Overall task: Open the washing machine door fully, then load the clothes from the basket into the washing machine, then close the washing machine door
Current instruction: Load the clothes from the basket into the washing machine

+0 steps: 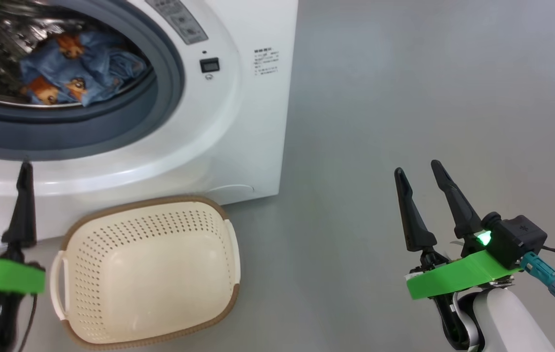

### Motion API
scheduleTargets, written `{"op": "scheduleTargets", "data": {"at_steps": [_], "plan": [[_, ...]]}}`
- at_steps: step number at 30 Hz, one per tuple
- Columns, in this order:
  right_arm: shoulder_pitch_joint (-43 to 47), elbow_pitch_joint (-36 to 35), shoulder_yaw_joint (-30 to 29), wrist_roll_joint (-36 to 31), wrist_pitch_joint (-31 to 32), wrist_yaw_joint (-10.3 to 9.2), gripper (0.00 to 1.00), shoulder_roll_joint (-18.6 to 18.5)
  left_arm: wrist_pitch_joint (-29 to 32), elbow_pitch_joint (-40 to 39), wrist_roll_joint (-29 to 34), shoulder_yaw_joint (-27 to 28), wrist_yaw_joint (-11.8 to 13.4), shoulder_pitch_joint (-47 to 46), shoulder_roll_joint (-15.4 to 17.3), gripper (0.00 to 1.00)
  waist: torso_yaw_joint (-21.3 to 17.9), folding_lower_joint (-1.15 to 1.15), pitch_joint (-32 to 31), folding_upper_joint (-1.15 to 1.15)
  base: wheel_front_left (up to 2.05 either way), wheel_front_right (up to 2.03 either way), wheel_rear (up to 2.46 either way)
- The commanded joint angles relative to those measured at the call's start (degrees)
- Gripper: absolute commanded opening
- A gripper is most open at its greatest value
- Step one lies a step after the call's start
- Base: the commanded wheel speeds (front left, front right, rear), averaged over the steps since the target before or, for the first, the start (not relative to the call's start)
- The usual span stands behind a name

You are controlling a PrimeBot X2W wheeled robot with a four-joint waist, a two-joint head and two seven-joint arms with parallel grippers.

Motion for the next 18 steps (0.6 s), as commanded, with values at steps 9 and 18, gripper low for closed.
{"op": "scheduleTargets", "data": {"at_steps": [9, 18], "plan": [[0.8, 0.5, 0.6, -1.0, -0.5, 0.32, 1.0, -0.3, -0.4, -6.0, 4.9, 8.5, -0.1, 9.9, -2.2, 1.0, 2.6, 0.0, -5.1, 0.0, 0.0, 0.0, 0.0], [1.6, 1.8, 0.2, -2.2, -0.5, 0.32, 1.0, -0.3, -0.4, -9.2, 8.6, 12.0, -0.1, 14.8, -6.0, 1.0, 3.8, 0.0, -7.8, 0.0, 0.0, 0.0, 0.0]]}}
